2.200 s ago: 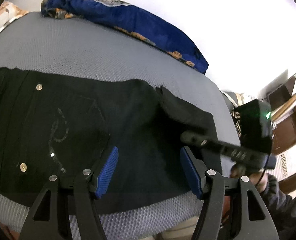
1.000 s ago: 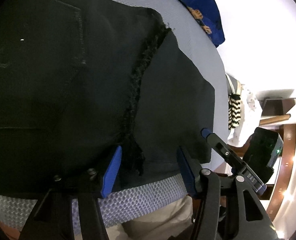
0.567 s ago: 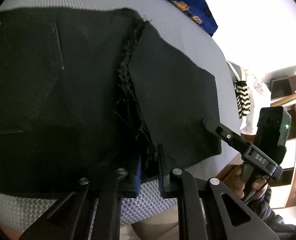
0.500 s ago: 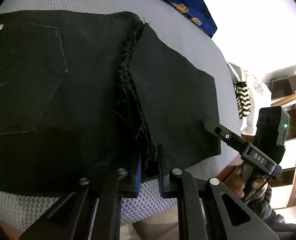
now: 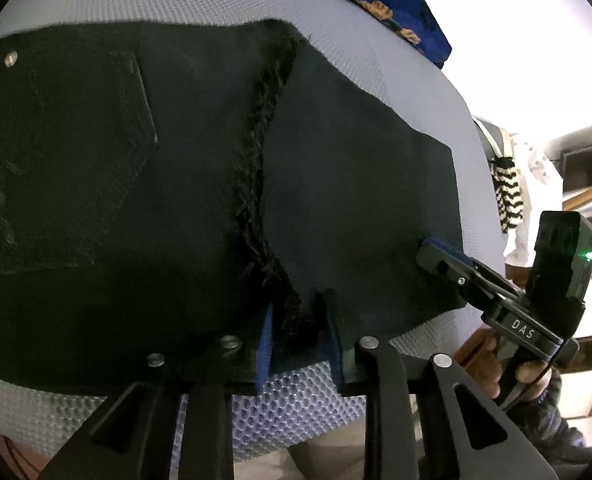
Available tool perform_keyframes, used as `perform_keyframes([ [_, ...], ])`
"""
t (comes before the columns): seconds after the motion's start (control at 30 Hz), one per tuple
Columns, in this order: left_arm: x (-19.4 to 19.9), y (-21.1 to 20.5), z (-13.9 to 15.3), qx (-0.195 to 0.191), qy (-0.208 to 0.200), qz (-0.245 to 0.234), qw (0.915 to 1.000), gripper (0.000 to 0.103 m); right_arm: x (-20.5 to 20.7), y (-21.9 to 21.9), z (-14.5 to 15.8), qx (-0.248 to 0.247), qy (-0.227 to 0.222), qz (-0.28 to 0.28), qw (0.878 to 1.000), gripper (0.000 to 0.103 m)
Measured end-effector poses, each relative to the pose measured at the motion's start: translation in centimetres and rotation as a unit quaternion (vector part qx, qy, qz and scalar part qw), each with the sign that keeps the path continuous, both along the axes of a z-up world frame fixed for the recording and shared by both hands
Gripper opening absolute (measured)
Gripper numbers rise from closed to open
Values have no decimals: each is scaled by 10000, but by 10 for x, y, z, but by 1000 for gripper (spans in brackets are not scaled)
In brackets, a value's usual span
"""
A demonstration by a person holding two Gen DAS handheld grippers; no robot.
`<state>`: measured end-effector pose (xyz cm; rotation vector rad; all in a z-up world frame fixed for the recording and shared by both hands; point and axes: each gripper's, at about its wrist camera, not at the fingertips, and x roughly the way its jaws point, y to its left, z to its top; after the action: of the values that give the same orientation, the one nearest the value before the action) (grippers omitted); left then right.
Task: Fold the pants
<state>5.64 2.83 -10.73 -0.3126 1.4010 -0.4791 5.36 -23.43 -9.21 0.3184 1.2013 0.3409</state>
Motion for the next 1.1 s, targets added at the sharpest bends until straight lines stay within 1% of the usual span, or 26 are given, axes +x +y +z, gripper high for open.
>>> perform_keyframes([
  [0.07,-1,-2,8,264,-270,-60,9993,29,0,0,0,-10,-4,14,10000,47],
  [0.17,-1,-2,20,447,-727,-145,9962,29,0,0,1,-32,-22,44,10000,47],
  [0.27,1,-4,34,553,-1290,-126,9900,30,0,1,3,-52,-75,49,9999,47],
  [0.3,2,-3,38,552,-1445,-96,9879,30,0,1,4,-70,-87,52,9999,47],
  [0.33,3,-2,42,471,-1591,-74,9861,30,0,1,5,-104,-108,44,9999,47],
  [0.4,7,-3,49,391,-1877,-142,9813,30,0,-1,9,-207,-248,-5,9995,47],
  [0.47,14,-8,51,357,-2012,-256,9786,31,4,-4,12,-316,-331,-63,9989,47],
  [0.63,39,-29,44,257,-2032,-429,9779,32,21,-18,16,-619,-459,-308,9965,47],
  [0.7,49,-36,41,117,-2025,-582,9775,33,29,-21,19,-772,-532,-353,9950,47],
  [0.77,57,-48,38,32,-2024,-762,9763,36,37,-23,21,-969,-593,-355,9929,47],
  [0.83,64,-57,32,36,-1971,-847,9767,36,46,-24,20,-1166,-603,-327,9908,47],
  [0.9,74,-63,26,33,-1887,-904,9779,36,55,-27,16,-1201,-564,-367,9905,47],
  [1.0,89,-65,16,282,-1803,-773,9802,36,67,-31,11,-1349,-546,-450,9883,47],
  [1.03,93,-64,12,427,-1785,-688,9806,36,70,-33,9,-1379,-557,-486,9877,47],
  [1.07,97,-64,9,586,-1774,-616,9805,36,74,-35,5,-1370,-521,-497,9880,46],
  [1.1,100,-63,6,639,-1727,-556,9813,36,76,-36,1,-1349,-467,-498,9885,46],
])
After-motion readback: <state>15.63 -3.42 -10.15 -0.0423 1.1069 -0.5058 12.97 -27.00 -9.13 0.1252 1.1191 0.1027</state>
